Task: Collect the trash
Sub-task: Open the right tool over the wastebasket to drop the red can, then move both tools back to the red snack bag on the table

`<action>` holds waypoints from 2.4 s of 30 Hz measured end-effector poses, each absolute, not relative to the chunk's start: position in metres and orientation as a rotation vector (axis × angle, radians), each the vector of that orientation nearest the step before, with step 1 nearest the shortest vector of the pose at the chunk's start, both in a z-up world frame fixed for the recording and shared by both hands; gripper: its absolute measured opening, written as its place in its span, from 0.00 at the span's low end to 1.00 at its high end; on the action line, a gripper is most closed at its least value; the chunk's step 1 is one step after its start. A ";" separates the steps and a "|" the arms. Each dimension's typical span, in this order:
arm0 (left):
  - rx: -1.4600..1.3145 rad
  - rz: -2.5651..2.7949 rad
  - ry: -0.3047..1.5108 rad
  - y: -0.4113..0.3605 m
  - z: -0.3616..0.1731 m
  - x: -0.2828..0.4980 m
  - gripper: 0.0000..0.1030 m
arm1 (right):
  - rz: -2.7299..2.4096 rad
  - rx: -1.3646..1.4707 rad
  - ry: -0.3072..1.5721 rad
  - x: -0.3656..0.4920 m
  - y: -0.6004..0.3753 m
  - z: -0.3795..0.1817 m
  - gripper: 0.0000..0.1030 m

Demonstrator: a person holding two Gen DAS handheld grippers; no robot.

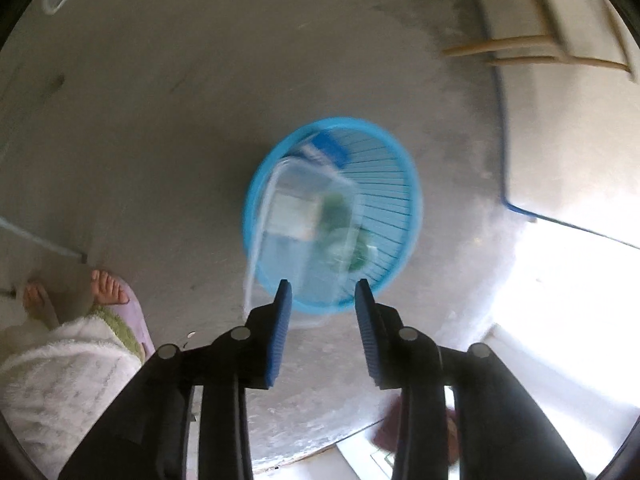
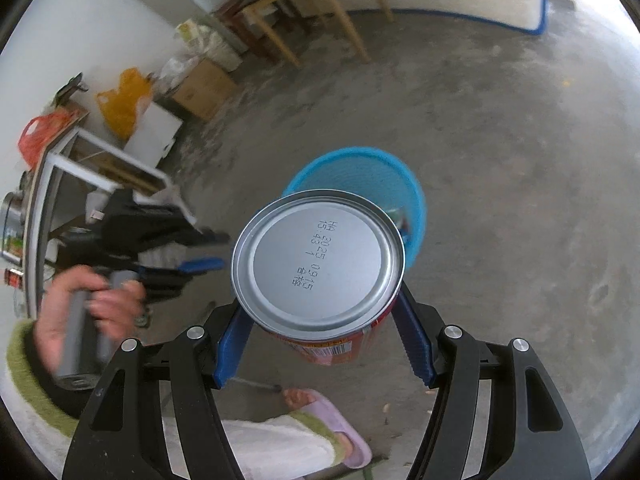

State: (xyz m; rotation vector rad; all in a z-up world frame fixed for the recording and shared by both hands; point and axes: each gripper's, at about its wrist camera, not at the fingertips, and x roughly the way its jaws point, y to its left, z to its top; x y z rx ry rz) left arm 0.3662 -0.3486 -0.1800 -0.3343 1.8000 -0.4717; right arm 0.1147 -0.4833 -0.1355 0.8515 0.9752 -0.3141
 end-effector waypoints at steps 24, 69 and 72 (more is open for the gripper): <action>-0.372 -0.479 1.218 0.010 0.014 0.221 0.55 | -0.393 0.544 1.386 0.295 -0.500 -0.285 0.66; -0.413 -0.406 1.040 0.111 0.011 0.185 0.58 | -0.387 0.539 1.381 0.234 -0.451 -0.196 0.68; -0.399 -0.375 1.019 0.122 0.012 0.180 0.61 | -0.383 0.596 1.270 0.214 -0.450 -0.152 0.68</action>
